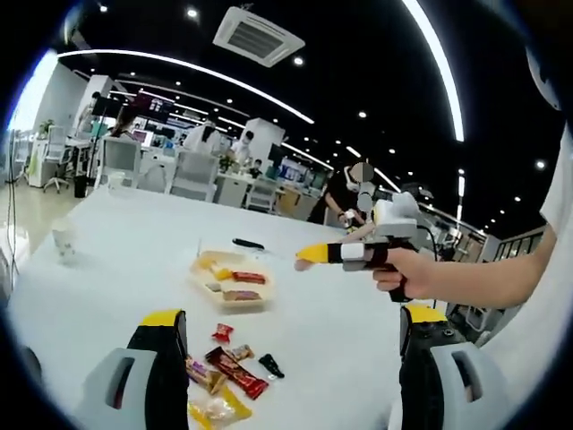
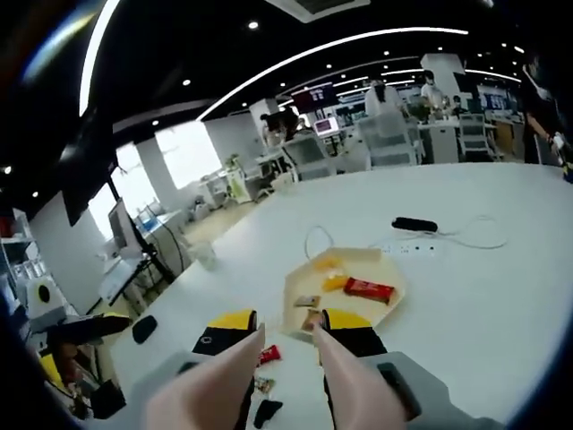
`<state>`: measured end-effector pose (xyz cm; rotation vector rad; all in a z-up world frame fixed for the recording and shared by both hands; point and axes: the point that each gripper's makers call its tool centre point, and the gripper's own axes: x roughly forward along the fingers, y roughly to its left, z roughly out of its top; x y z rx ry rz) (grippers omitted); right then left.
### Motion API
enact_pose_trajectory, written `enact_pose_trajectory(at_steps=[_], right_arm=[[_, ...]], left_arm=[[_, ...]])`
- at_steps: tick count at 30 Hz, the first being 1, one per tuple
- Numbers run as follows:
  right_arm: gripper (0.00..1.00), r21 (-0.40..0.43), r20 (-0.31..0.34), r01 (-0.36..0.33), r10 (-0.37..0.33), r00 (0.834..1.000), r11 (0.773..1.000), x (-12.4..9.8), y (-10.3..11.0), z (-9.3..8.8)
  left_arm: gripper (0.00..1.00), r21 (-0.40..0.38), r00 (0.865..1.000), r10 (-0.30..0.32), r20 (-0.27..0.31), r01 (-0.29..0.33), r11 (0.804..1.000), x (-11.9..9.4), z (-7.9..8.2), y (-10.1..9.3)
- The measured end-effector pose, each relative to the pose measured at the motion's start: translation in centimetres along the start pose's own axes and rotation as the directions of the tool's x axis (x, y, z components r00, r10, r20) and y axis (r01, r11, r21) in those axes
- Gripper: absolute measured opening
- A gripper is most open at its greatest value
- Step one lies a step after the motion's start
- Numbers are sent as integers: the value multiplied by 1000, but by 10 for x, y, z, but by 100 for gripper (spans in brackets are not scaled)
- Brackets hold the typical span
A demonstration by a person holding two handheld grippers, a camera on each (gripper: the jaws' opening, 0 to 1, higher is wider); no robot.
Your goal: Place the target food into the container with the food tongs after gripping and lifting it, then release it inside without dropping or visibly crushing the food.
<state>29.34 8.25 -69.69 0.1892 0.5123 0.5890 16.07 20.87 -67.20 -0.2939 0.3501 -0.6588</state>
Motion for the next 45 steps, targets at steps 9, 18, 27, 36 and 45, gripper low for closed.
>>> enact_pose_trajectory(at_steps=[9, 18, 27, 36, 45], right_arm=[[29, 6, -6, 16, -16, 1000, 1000, -10, 1, -9], [29, 14, 0, 52, -52, 999, 999, -19, 8, -19], [29, 22, -23, 75, -74, 997, 997, -26, 17, -45], [29, 32, -45, 77, -76, 996, 997, -22, 26, -58], [29, -11, -59, 55, -56, 997, 998, -16, 35, -55]], left_arm=[[99, 25, 999, -33, 2, 33, 999, 9, 10, -6], [99, 58, 997, -72, -1, 72, 996, 3, 5, -17], [99, 26, 998, -57, -7, 57, 998, -11, -17, -19], [99, 34, 997, -69, -42, 70, 997, -19, -24, -12], [99, 8, 1000, -7, -4, 7, 1000, -22, -17, 7]])
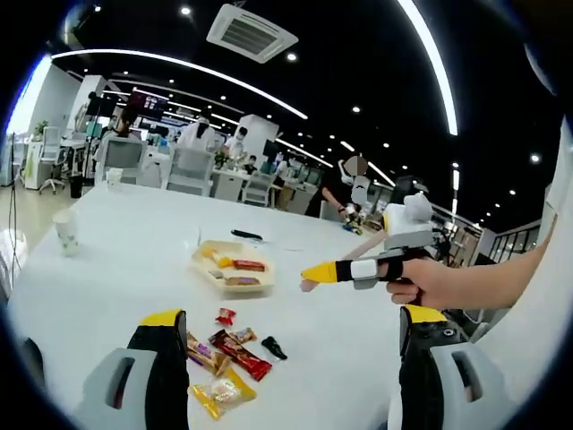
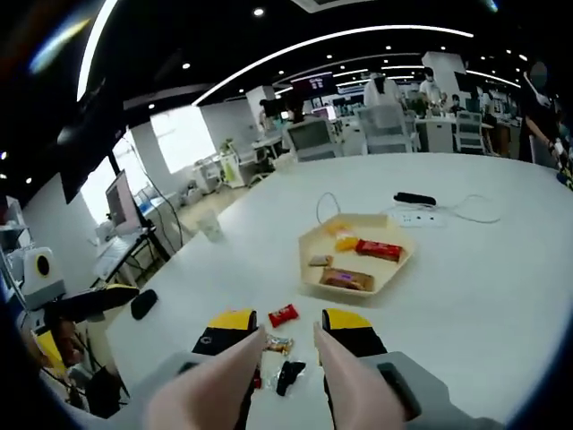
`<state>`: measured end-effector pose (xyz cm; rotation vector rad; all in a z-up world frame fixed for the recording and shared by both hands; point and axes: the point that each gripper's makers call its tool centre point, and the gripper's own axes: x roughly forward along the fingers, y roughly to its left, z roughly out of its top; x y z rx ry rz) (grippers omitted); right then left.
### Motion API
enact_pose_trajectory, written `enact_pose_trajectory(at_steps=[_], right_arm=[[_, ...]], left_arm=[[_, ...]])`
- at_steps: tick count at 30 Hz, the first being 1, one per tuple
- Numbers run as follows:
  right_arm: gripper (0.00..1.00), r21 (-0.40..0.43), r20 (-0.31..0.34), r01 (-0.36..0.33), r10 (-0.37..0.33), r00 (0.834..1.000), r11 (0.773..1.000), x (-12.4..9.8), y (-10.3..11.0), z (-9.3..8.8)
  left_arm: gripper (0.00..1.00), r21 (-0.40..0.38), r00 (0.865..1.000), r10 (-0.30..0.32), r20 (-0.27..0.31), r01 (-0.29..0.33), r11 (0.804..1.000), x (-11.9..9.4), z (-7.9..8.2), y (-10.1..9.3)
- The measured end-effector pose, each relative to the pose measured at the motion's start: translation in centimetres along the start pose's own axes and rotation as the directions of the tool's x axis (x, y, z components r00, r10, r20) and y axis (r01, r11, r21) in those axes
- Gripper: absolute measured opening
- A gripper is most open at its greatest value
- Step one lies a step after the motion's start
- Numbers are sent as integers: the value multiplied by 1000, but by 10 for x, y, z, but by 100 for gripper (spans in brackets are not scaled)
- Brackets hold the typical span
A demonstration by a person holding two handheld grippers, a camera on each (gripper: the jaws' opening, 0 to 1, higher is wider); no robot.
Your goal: Place the target food into the container with the food tongs after gripping and lifting it, then release it inside without dropping or visibly crushing the food.
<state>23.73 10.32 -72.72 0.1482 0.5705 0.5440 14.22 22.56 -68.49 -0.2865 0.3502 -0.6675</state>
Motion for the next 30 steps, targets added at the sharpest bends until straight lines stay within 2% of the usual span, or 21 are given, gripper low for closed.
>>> enact_pose_trajectory(at_steps=[1, 2, 3, 4, 5, 9, 13, 20, 26, 29, 30], right_arm=[[29, 10, 0, -3, 3, 1000, 1000, 3, 1, -1], [29, 16, -3, -3, 3, 1000, 1000, 7, 4, -4], [29, 18, -6, -3, 3, 1000, 1000, 7, 5, -5], [29, 22, -15, -9, 10, 1000, 1000, 10, 9, -9], [29, 20, -18, -14, 14, 1000, 1000, 10, 12, -11], [29, 4, -35, -23, 23, 999, 1000, 11, 18, -21], [28, 9, -77, -45, 46, 996, 999, 14, 22, -36], [29, 0, -82, -48, 48, 995, 999, 16, 20, -36], [29, -20, -81, -43, 41, 996, 999, 19, 19, -35], [28, -38, -87, -42, 39, 995, 998, 19, 20, -39], [28, -68, -93, -44, 37, 995, 997, 19, 20, -42]], left_arm=[[99, -2, 1000, -2, 24, 2, 1000, 0, 3, 0], [99, -11, 1000, -2, 24, 2, 1000, 1, 1, 0], [99, -15, 1000, -3, 19, 3, 1000, 2, -1, 1], [99, -26, 1000, -7, -30, 6, 1000, 5, -12, 3], [99, -17, 999, -10, -44, 9, 1000, 6, -14, 3], [99, 3, 999, -23, -37, 23, 1000, 5, -9, 1], [99, 0, 998, -3, -56, 3, 1000, 6, -13, 11], [99, -7, 999, 0, -55, 0, 1000, 9, -10, 10], [99, 18, 998, -12, -57, 13, 1000, 13, -7, 6], [99, 22, 999, -10, -46, 11, 1000, 12, -4, 4], [99, 24, 999, -7, -39, 8, 1000, 10, -4, 3]])
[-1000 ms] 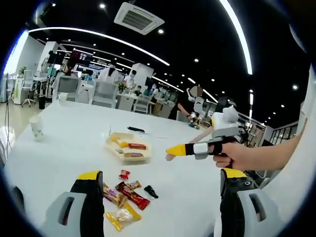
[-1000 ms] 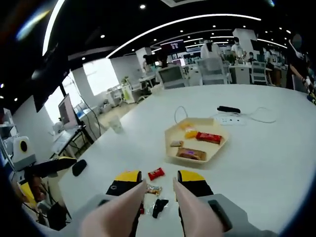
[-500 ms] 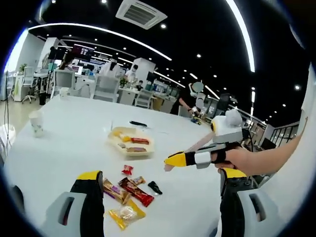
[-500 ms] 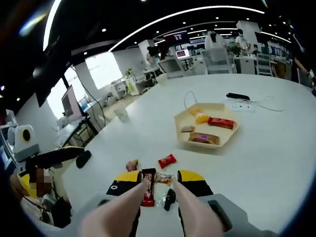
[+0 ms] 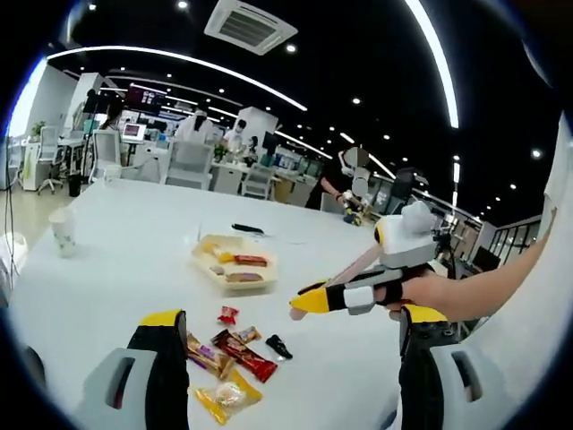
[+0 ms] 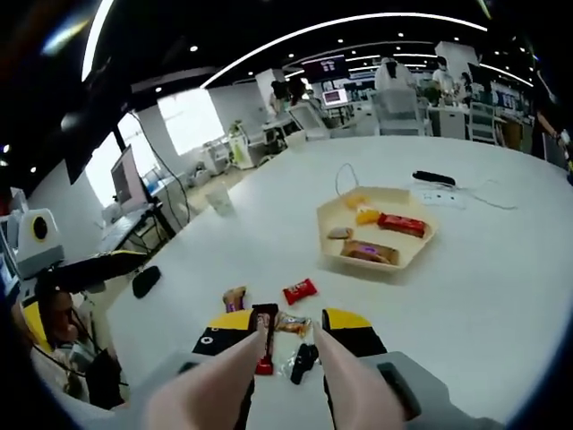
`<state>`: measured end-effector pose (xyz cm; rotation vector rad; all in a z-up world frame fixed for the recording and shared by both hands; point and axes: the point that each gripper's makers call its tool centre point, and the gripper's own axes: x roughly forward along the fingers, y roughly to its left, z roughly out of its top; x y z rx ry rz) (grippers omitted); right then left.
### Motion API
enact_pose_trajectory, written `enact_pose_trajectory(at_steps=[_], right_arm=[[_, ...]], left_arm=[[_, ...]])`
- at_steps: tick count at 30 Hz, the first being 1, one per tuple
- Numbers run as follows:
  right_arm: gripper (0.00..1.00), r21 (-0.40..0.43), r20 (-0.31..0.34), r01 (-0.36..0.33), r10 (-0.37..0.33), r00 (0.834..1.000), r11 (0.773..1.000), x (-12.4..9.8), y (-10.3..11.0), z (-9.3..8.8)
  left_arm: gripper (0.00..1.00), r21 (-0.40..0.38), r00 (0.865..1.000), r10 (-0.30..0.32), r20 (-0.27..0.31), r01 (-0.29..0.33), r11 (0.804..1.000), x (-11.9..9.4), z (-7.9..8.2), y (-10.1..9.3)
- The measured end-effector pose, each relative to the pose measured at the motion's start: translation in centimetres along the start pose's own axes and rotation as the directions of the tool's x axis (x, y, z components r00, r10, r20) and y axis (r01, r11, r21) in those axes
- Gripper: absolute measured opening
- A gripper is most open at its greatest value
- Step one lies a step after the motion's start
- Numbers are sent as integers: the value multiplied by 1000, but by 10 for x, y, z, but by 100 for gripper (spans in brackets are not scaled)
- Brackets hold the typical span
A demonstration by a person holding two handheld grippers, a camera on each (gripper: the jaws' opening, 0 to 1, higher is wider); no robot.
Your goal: Place the target food into the container with the food tongs after gripping and lifting it, then release it inside without dropping or visibly crushing the food.
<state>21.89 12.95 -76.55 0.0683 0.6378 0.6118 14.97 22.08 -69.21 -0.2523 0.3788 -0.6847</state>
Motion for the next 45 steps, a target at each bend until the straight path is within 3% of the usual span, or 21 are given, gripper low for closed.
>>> enact_pose_trajectory(at_steps=[8, 19, 28, 32, 34, 36, 43, 45], right_arm=[[29, 36, 7, 18, -18, 1000, 999, 3, -2, -5], [29, 38, -3, 43, -43, 999, 998, 10, -5, -13], [29, 16, -59, 48, -47, 997, 999, 21, 1, -33], [29, 16, -77, 58, -57, 995, 998, 29, 0, -38], [29, 4, -94, 65, -64, 994, 998, 32, 2, -39], [29, -66, -99, 78, -84, 992, 995, 37, 2, -37], [29, -49, -106, 111, -116, 988, 993, 44, -4, -38], [29, -35, -118, 111, -114, 986, 993, 46, -4, -41]], left_arm=[[99, -17, 999, -6, 48, 7, 1000, 3, 10, -10], [99, -2, 1000, -22, -4, 22, 1000, -3, -8, -7], [98, -15, 999, -26, -33, 25, 1000, -6, -24, -2], [99, 6, 999, 16, -28, -16, 1000, -5, -23, 8], [99, -14, 1000, 7, -28, -7, 1000, -4, -22, 8], [99, -14, 1000, 1, -29, -2, 1000, -2, -21, 7], [99, 9, 999, -27, -44, 28, 1000, 2, -19, -2], [92, -12, 997, -60, -54, 60, 998, 1, -21, -8]])
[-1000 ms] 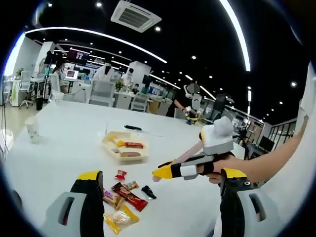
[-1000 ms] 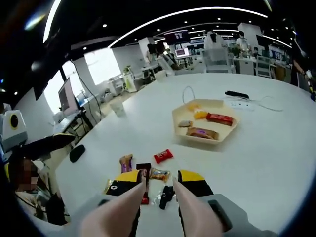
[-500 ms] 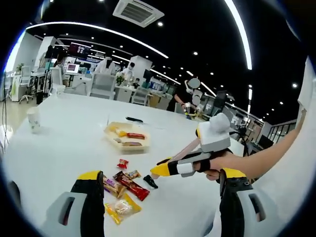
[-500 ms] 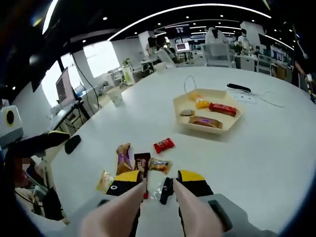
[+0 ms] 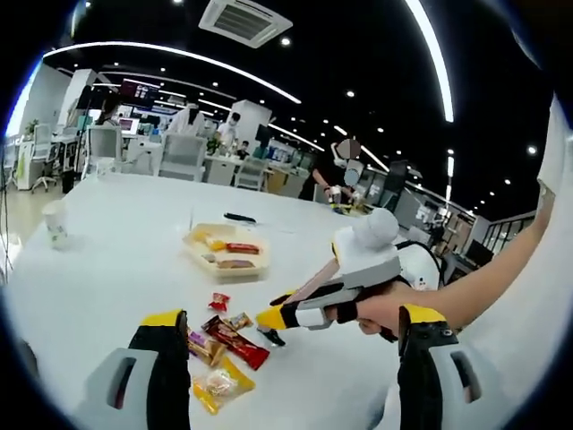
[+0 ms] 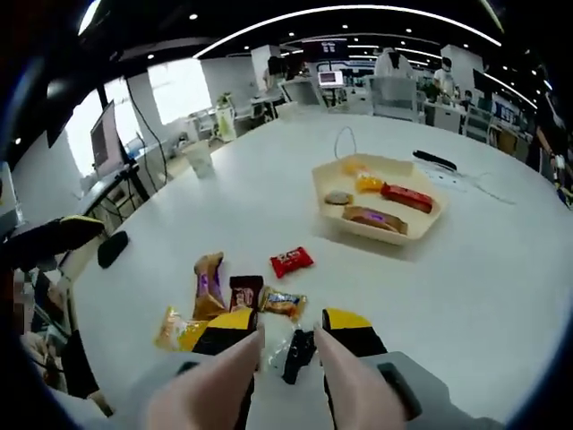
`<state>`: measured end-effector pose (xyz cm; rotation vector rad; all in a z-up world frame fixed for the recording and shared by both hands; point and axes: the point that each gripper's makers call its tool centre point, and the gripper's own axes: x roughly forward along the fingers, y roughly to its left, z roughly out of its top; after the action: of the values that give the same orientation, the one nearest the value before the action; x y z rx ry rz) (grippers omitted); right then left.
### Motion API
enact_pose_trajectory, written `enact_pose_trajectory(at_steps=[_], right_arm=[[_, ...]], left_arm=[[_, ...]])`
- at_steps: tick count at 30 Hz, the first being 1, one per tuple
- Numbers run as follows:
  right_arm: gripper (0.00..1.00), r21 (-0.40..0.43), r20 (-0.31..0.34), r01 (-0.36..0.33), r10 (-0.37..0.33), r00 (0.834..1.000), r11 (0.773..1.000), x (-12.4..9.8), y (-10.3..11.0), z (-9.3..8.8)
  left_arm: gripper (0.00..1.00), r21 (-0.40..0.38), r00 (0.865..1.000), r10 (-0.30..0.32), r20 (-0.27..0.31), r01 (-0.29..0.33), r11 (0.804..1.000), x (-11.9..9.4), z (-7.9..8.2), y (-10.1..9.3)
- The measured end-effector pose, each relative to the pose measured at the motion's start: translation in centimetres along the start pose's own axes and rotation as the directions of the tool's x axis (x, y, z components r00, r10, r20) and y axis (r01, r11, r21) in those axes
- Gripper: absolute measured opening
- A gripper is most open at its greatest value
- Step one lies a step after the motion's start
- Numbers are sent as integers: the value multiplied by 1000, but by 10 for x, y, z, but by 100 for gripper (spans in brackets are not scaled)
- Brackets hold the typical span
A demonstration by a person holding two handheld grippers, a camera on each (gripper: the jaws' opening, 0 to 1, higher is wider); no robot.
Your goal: Place the target food into the container with the food tongs after gripping and lifting it, then release it inside without dropping or visibly crushing the food.
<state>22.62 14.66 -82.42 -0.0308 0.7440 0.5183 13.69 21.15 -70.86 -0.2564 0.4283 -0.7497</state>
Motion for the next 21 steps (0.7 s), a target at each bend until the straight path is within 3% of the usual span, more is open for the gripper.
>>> enact_pose_trajectory(at_steps=[2, 4, 21], right_arm=[[29, -3, -5, -3, 3, 1000, 1000, 2, 2, -1], [29, -28, -14, -1, 1, 1000, 1000, 4, 5, -2], [29, 12, -2, 40, -40, 999, 999, 0, -3, -10]], left_arm=[[91, -8, 1000, -13, 11, 13, 1000, 0, 1, -3], [98, -7, 999, -7, 42, 7, 1000, 2, 5, -4], [99, 11, 1000, 8, 24, -9, 1000, -2, 4, 0]])
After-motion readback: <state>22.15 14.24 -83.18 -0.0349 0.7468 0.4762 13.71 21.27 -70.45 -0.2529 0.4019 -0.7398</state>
